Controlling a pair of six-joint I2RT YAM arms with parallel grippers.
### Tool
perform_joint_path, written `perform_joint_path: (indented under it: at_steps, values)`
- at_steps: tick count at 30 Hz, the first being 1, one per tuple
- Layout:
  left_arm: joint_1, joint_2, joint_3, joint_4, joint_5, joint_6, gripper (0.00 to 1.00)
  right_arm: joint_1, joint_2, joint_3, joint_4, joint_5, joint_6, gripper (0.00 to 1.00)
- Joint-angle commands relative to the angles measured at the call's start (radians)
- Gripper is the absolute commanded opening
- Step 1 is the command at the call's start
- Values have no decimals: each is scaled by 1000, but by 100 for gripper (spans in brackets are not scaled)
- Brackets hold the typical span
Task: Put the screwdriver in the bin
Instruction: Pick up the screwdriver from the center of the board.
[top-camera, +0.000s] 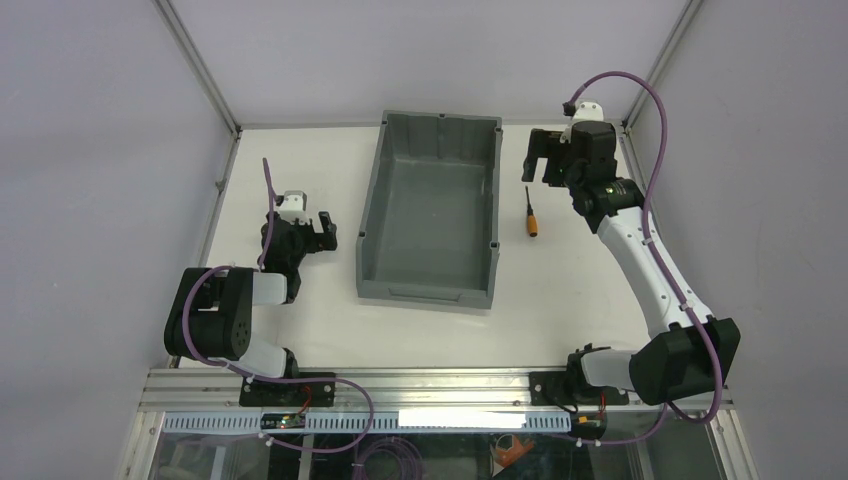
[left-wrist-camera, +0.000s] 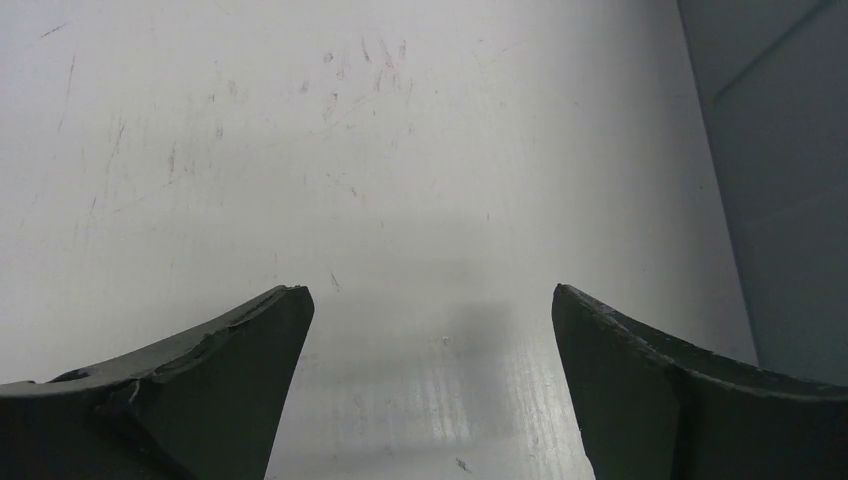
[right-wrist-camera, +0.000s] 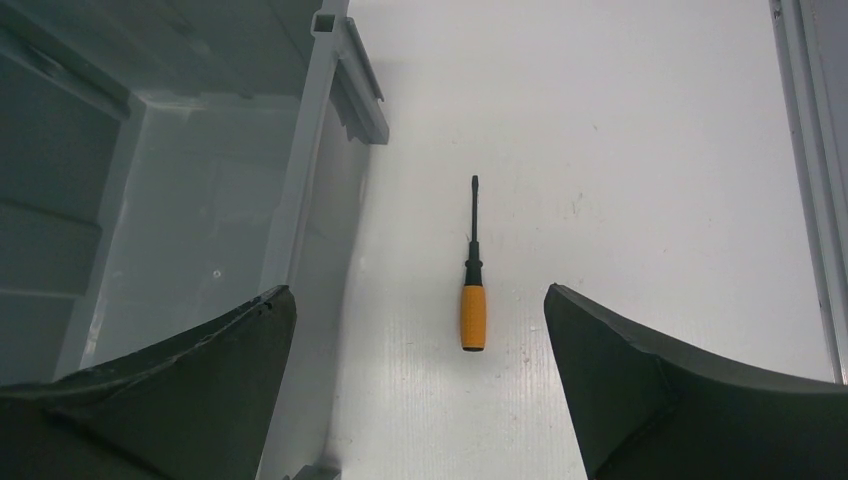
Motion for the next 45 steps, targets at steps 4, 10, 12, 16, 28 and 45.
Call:
perform_joint_path:
  at_steps: [4, 10, 12, 16, 28, 45]
  values:
    - [7, -2, 14, 76, 25, 11, 99, -3, -16, 56, 1, -2, 17, 99]
    - [7, -1, 14, 75, 25, 11, 99, -5, 15, 140, -89, 9, 30, 99]
    - [7, 0, 14, 75, 24, 11, 99, -4, 25, 171, -121, 8, 35, 99]
    - [7, 0, 14, 75, 25, 11, 99, -5, 53, 231, -178, 0, 42, 99]
    - [7, 0, 14, 75, 25, 11, 99, -5, 229, 498, -429, -4, 43, 99]
    - [7, 0, 14, 76, 25, 11, 99, -26, 493, 665, -653, -39, 48, 99]
